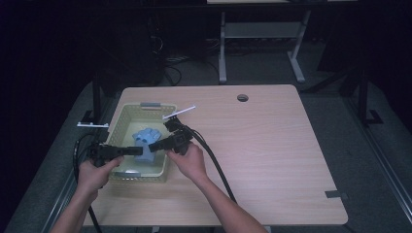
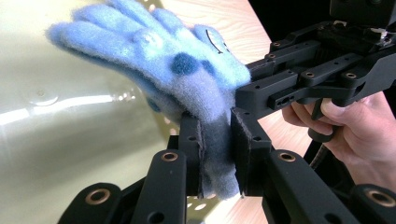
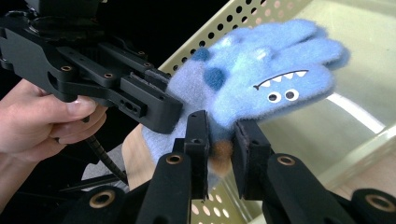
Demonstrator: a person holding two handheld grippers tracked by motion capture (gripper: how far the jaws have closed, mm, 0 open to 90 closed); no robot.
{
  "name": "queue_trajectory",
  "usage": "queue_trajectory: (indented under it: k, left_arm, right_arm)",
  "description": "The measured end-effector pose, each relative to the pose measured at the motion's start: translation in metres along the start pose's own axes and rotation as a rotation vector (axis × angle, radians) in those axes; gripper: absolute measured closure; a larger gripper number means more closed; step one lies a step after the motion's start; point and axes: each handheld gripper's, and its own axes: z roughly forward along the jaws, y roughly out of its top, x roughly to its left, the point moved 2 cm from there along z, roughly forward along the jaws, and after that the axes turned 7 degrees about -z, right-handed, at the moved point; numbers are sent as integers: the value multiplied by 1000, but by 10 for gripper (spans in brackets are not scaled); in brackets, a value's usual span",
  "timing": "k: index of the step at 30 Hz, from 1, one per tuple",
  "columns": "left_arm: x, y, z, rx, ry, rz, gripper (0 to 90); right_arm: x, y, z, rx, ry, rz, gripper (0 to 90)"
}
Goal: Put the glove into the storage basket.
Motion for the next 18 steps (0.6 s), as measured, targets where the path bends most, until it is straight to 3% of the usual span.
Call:
queue_trajectory:
  k: [11,18]
  left_arm:
    - [11,-1,-3,13,34,-16,753]
    - [19,-3,-5,21,80,-26,754]
  right_arm:
    - [-4,-1,15,14,3,16,766]
    - [-11,-2,22,32,-10,29,765]
